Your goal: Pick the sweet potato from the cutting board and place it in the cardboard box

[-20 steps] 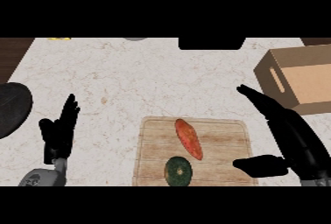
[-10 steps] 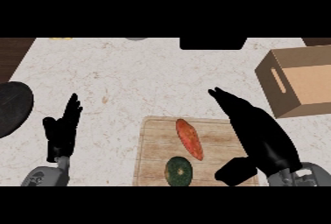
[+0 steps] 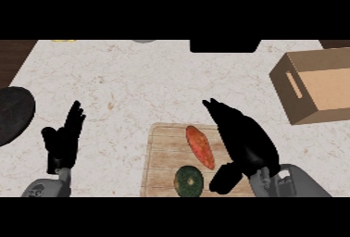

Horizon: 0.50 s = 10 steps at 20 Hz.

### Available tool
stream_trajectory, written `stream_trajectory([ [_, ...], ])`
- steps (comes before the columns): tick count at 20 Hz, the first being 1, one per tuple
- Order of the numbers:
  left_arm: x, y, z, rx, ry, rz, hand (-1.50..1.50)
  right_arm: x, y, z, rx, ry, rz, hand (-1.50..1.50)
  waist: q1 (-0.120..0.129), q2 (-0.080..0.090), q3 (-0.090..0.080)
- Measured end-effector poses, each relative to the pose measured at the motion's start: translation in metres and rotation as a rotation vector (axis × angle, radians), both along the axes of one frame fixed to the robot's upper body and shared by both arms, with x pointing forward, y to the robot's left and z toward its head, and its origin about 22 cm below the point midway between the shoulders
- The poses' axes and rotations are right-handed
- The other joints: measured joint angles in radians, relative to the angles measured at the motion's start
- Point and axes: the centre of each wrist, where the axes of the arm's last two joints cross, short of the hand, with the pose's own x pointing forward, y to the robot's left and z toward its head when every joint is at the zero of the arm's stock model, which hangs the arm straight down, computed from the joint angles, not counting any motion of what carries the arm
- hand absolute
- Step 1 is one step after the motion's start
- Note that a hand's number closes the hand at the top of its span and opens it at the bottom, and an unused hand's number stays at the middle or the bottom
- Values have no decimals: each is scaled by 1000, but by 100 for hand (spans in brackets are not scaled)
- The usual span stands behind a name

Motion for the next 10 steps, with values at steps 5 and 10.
stream_trajectory([
  [5,1,-4,1,5,4,5,0,4,19,-9,-5,27,-2,-150,-1,0,0],
  [10,2,-5,3,5,-1,10,0,6,38,-15,-32,40,-11,-150,-1,0,0],
])
